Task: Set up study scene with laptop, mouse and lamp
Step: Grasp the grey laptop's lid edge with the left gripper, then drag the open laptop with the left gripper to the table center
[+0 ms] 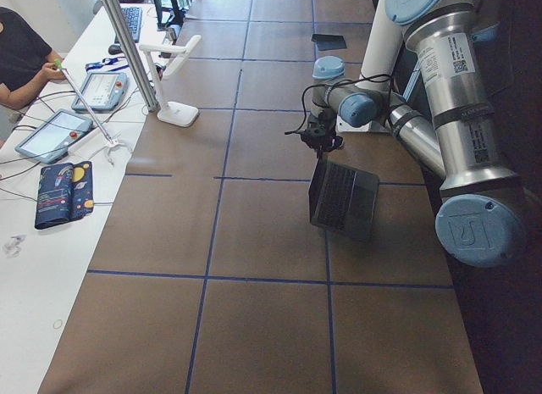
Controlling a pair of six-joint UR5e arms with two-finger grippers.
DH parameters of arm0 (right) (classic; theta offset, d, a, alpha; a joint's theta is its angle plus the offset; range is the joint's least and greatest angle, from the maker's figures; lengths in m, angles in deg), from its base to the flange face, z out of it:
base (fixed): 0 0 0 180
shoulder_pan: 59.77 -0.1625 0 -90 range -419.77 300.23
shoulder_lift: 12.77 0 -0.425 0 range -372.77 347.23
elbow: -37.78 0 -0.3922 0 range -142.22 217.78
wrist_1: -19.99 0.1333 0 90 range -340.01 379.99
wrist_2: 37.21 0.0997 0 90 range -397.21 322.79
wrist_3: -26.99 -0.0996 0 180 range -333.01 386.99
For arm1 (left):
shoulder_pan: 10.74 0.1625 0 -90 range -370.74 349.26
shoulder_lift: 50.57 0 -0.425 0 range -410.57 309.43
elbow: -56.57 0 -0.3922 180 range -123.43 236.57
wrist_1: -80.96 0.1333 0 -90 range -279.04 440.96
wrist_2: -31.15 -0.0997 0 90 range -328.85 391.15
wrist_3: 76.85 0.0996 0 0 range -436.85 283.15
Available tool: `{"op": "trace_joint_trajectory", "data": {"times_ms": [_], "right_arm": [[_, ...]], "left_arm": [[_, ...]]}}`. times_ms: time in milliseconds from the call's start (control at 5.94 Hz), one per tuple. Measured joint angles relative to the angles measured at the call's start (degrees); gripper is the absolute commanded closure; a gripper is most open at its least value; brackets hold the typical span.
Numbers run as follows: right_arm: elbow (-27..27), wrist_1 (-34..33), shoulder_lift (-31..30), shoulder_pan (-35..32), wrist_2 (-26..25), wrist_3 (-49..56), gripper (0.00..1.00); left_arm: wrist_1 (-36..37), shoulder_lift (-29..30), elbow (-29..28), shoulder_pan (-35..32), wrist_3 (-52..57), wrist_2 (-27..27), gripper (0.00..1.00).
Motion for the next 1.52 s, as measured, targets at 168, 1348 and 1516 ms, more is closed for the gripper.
{"op": "trace_joint_trajectory", "data": {"times_ms": [168, 1348, 1516], "right_arm": [[0.0, -0.1, 0.1, 0.0, 0.0, 0.0, 0.0], [-0.2, -0.5, 0.4, 0.2, 0.1, -0.1, 0.0], [-0.3, -0.5, 0.3, 0.2, 0.1, -0.2, 0.0]], "left_arm": [[0.3, 3.6, -2.6, -3.6, 3.1, -0.1, 1.0], [12.8, 52.6, -34.9, -11.5, 1.5, 0.6, 1.0], [13.0, 58.2, -38.6, -9.0, -4.2, 0.4, 1.0]]}}
